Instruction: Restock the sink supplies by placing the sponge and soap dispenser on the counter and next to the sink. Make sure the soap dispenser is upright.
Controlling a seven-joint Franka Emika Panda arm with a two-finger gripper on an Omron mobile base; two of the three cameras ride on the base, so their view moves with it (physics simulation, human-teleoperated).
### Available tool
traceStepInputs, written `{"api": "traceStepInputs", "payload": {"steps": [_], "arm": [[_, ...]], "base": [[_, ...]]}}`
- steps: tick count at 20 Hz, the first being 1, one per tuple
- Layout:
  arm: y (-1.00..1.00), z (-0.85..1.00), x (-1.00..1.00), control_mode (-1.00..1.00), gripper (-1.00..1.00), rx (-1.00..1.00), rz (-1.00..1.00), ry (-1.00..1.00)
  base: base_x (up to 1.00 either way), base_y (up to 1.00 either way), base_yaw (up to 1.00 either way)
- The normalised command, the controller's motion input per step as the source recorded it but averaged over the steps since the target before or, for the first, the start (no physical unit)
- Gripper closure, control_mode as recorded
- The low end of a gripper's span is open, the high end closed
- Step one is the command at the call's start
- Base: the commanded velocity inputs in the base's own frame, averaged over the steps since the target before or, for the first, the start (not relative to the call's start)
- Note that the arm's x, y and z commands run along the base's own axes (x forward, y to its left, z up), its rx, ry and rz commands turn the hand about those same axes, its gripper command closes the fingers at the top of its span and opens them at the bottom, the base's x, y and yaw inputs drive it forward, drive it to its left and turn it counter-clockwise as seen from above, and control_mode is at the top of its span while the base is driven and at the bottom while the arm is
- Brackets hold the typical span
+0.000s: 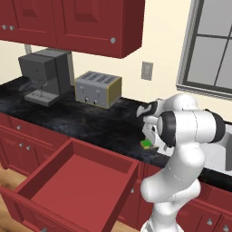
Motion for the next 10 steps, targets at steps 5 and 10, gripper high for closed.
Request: {"api": "traceStepInputs", "payload": {"steps": [5, 10], "arm": [[0.0, -0.23, 0.04, -1.0, 1.0, 0.0, 0.0, -0.02], [0.0, -0.33, 0.03, -1.0, -1.0, -0.01, 0.0, -0.01]], "base": [[0.0, 0.0, 0.0], [0.0, 0.0, 0.0]]}}
